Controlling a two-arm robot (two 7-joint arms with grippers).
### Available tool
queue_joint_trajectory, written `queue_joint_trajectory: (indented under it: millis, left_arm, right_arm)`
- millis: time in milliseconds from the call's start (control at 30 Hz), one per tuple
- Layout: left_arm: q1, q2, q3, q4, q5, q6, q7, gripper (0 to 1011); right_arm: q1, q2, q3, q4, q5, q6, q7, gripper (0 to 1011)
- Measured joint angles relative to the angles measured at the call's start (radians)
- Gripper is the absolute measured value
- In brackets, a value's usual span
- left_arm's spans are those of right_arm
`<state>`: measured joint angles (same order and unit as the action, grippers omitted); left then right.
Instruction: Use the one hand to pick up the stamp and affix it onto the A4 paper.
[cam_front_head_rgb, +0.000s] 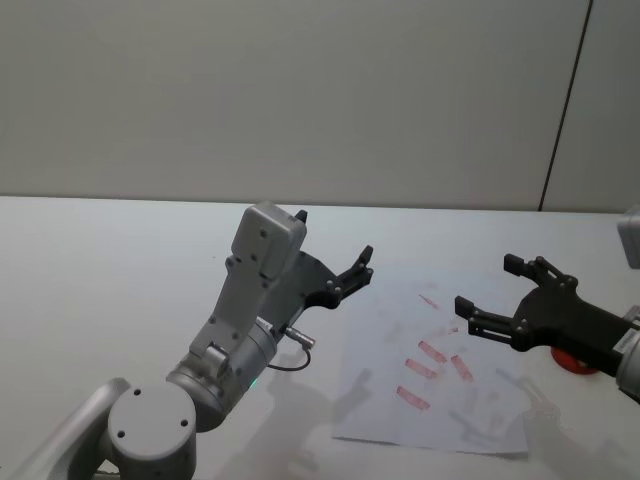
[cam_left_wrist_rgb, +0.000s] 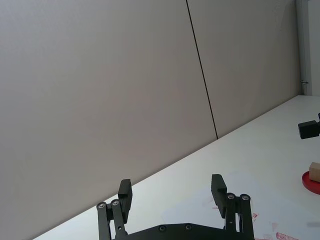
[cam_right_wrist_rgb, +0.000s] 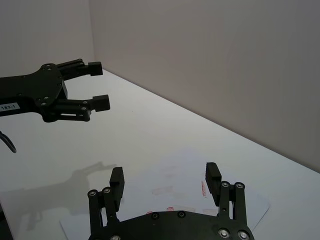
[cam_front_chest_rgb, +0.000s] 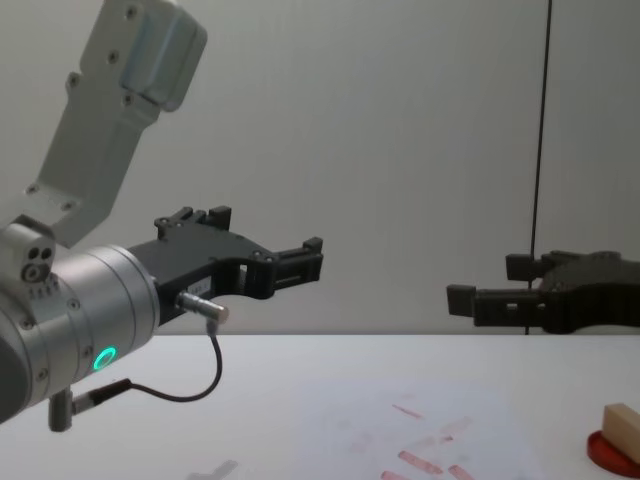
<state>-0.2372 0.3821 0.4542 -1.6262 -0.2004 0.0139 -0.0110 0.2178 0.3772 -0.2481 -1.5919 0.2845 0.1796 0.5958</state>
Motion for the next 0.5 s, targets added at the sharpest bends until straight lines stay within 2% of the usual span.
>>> queue_joint_trajectory:
  millis: [500]
  left_arm:
    - [0.0,0.0,0.0,0.0,0.0,0.0,0.0,1002]
  right_arm:
    - [0.0,0.0,0.0,-0.001,0.0,-0.002,0.002,1001]
